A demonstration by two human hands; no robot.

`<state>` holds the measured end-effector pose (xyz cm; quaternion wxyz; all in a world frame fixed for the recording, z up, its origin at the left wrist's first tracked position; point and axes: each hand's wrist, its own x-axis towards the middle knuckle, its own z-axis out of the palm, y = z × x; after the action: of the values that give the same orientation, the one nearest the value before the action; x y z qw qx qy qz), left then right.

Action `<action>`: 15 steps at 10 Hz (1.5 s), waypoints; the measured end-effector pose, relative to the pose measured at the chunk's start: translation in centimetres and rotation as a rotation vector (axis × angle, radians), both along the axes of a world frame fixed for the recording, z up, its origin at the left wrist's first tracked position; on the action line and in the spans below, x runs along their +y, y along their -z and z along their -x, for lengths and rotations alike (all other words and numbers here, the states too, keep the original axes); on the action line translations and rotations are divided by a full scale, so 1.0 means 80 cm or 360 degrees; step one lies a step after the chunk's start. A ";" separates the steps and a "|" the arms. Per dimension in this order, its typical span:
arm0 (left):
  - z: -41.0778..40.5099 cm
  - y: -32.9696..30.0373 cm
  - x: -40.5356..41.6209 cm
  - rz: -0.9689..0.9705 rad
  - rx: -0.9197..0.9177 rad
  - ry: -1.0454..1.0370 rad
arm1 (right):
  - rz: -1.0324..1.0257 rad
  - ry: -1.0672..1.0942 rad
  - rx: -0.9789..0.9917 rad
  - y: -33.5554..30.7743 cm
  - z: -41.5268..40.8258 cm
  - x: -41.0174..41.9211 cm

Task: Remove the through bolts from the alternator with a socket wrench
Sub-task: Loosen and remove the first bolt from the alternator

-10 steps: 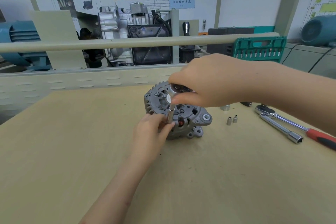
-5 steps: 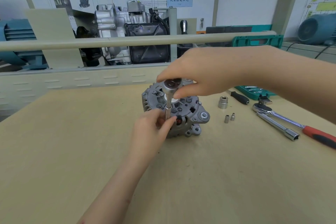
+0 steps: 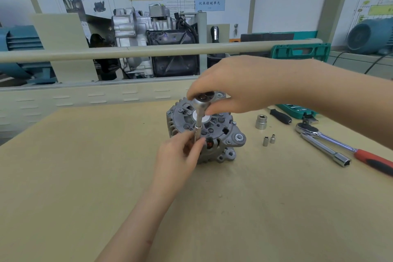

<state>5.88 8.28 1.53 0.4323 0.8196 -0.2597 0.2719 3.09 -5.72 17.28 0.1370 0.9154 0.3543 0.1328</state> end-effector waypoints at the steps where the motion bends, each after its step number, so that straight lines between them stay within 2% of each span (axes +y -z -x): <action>1: -0.001 0.001 0.000 0.0049 -0.0012 0.0005 | -0.0094 -0.0097 -0.0093 0.008 0.003 0.006; 3: -0.002 0.007 -0.002 0.0239 0.0027 0.0039 | -0.0140 -0.0066 -0.0431 0.038 0.008 0.019; 4: -0.003 0.006 -0.003 0.0240 0.0025 0.0050 | -0.0073 -0.0011 -0.0280 0.030 0.008 0.021; 5: -0.004 0.006 -0.004 0.0220 0.0016 0.0019 | -0.0071 -0.0012 0.0013 0.014 0.011 0.013; 6: -0.005 0.007 -0.007 0.0252 0.0082 -0.0020 | -0.0163 0.0066 -0.0093 0.015 0.009 0.004; 8: -0.004 0.008 -0.007 0.0292 0.0146 0.0024 | -0.0060 -0.0002 -0.0198 0.026 -0.006 0.001; 10: -0.003 0.006 -0.004 0.0105 -0.0005 0.0018 | -0.0038 -0.0055 -0.0091 0.024 -0.016 0.000; 13: -0.007 0.009 -0.007 0.0192 0.0034 -0.0030 | 0.0036 -0.0045 -0.0173 0.025 -0.012 -0.003; 14: -0.006 0.009 -0.002 0.0062 -0.0050 0.0018 | 0.0007 -0.0025 -0.0196 0.021 -0.013 0.000; 15: -0.009 0.010 -0.002 0.0057 -0.0055 -0.0026 | 0.0046 -0.0042 -0.0129 0.019 -0.013 0.002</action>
<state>6.57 8.11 0.71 0.4402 0.8089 -0.2557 0.2943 4.12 -5.54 15.79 0.1626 0.9025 0.3626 0.1664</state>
